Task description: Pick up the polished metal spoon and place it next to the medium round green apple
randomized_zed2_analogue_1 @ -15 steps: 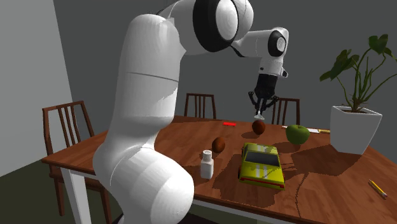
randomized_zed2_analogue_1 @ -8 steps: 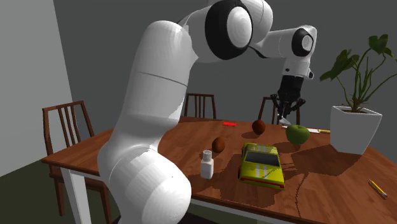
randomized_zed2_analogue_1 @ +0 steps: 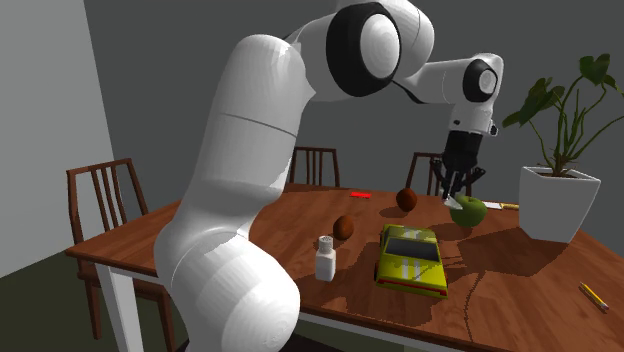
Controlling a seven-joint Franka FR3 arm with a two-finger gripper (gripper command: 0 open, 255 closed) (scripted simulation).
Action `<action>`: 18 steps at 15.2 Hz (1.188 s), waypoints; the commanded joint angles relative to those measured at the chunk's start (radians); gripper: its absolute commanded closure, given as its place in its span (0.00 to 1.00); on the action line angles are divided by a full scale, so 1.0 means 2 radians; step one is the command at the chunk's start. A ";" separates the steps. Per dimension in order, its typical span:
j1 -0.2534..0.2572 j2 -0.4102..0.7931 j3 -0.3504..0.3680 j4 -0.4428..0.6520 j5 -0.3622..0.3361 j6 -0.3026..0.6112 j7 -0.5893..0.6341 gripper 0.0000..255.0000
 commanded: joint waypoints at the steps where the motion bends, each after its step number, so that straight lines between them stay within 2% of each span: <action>1: 0.000 0.001 0.000 -0.012 0.000 0.013 -0.001 1.00; 18: 0.001 0.025 0.002 -0.093 0.005 0.117 -0.007 1.00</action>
